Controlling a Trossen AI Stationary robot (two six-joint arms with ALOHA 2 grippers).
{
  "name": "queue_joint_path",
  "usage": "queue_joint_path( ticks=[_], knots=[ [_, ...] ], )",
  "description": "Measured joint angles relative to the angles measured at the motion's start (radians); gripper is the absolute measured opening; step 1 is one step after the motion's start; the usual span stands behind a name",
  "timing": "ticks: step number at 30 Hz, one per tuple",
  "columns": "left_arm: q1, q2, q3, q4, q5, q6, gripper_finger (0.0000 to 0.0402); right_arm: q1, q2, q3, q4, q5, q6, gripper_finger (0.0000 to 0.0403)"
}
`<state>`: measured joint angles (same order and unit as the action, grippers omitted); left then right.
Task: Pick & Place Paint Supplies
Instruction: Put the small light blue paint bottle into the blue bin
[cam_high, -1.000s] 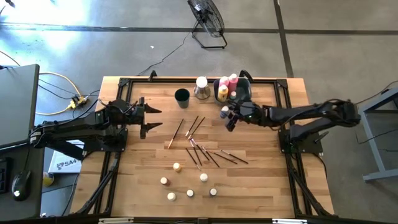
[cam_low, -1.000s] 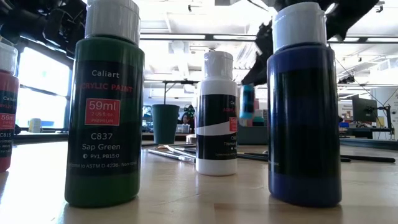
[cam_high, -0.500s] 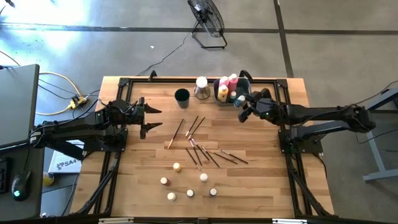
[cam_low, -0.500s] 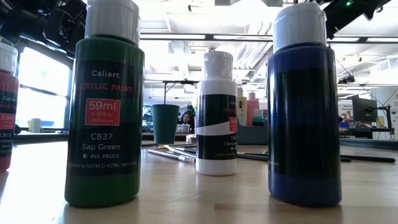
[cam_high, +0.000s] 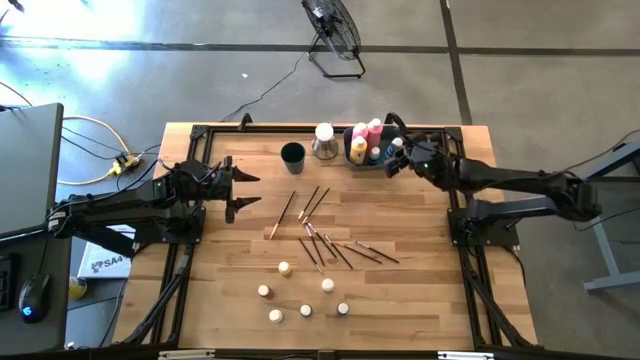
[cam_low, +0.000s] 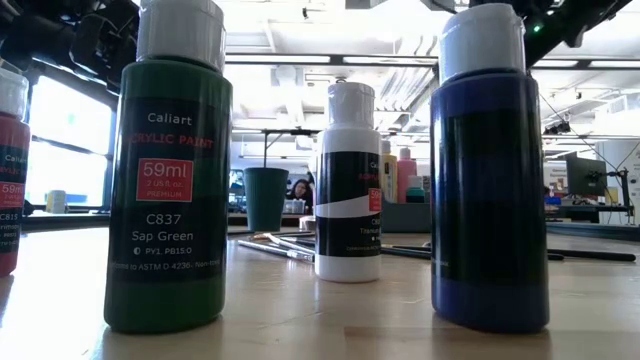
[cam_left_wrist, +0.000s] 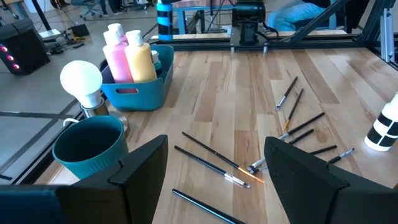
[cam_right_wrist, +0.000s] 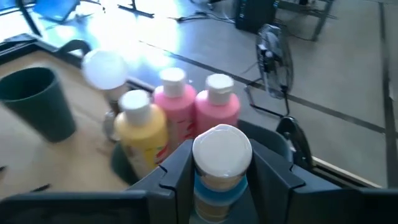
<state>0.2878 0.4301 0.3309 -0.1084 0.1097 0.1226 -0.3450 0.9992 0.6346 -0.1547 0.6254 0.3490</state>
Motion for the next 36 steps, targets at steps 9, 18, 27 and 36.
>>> queue_joint_path(
  ticks=[9,18,27,36],
  knots=[
    [0.0,0.0,0.0,0.001,0.0,0.003,0.0264,-0.103,0.095,0.0,0.099,-0.075,0.007,0.0116],
    [0.0,0.0,0.0,0.001,0.001,0.003,0.0264,-0.164,0.236,0.0,0.213,-0.078,0.006,0.0114],
    [0.0,0.0,0.0,0.001,0.004,0.003,0.0264,-0.243,0.347,0.0,0.263,-0.078,0.025,0.0113],
    [0.0,0.0,0.0,0.001,0.004,0.003,0.0264,-0.288,0.423,0.0,0.336,-0.081,0.072,0.0116]
  ],
)
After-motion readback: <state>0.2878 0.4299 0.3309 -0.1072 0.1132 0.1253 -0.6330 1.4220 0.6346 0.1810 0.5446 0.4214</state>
